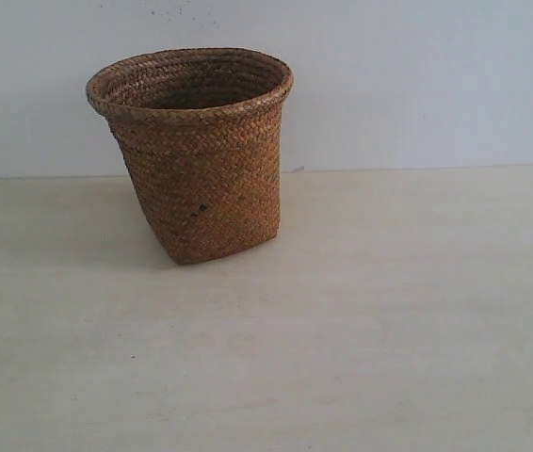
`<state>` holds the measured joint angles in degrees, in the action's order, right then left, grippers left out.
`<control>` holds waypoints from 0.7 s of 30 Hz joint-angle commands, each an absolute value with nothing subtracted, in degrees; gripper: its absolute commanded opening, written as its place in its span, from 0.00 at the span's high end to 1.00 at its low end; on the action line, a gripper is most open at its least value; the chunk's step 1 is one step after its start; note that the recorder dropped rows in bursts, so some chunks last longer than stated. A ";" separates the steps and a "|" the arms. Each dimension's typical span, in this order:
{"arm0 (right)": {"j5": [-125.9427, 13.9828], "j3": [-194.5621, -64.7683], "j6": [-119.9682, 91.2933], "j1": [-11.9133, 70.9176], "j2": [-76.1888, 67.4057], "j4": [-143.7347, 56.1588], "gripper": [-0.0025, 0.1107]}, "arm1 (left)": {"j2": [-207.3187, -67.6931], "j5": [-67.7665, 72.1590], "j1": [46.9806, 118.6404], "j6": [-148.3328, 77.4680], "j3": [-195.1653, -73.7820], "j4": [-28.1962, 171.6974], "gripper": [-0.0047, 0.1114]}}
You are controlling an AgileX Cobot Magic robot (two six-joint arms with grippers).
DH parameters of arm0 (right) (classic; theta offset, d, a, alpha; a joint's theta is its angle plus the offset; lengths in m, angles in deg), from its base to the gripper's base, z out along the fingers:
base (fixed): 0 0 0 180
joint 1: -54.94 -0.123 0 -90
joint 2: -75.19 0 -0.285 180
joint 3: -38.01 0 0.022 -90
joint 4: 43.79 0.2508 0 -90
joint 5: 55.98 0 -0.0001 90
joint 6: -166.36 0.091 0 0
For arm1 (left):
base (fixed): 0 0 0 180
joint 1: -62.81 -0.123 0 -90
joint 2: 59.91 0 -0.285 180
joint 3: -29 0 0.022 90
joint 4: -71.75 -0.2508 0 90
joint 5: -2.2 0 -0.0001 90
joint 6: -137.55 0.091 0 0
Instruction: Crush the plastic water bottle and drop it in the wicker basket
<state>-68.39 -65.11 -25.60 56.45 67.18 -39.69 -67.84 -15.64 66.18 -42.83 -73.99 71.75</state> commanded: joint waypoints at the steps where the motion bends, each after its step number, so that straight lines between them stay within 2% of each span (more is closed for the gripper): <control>1: -72.51 -64.77 -24.19 56.75 67.41 -39.51 0.98 | -67.69 -15.43 65.99 -42.45 -73.78 72.37 0.92; 9: -75.62 -64.77 -11.60 56.75 67.41 -39.51 0.98 | -67.69 -15.43 65.99 -42.45 -73.78 72.37 0.92; 21: -75.19 -64.77 -16.05 56.75 67.41 -39.94 0.98 | -67.69 -15.43 65.99 -42.45 -73.78 72.37 0.92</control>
<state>-75.76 -65.05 -15.48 56.58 67.18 -39.69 -67.84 -15.64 66.18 -42.83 -73.99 71.75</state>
